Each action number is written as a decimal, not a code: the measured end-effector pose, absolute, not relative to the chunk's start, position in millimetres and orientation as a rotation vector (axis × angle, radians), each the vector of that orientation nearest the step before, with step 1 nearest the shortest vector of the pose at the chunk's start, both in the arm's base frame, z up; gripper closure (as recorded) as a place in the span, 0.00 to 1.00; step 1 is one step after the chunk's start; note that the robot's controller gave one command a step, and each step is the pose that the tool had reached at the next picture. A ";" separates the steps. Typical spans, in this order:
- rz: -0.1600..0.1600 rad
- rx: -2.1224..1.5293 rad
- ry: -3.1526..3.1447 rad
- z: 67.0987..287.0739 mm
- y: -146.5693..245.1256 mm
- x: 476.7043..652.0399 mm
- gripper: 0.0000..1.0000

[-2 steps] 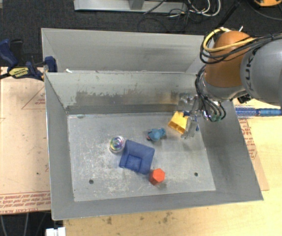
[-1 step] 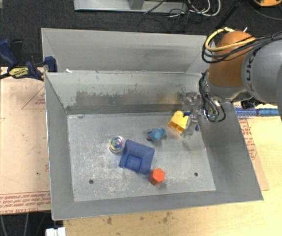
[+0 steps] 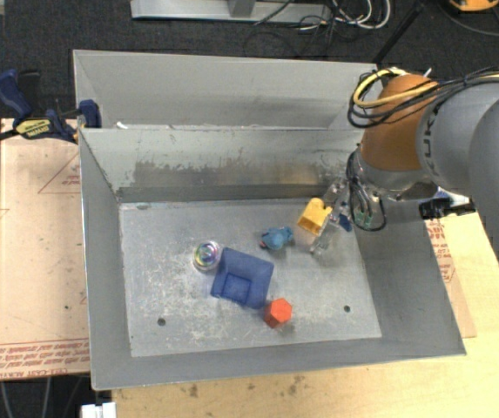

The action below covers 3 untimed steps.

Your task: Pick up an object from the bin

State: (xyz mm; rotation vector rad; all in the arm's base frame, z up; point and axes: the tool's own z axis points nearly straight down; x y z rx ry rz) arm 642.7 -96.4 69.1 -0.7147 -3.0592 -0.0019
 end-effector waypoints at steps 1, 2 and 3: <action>-0.003 -0.710 -3.062 69.4 -95.6 643.4 0.00; -0.002 -0.710 -3.062 69.2 -95.7 643.3 1.00; -0.002 -0.708 -3.067 106.0 -95.5 644.6 1.00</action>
Offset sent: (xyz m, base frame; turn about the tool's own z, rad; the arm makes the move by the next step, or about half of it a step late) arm 0.0000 0.0000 0.0000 0.0000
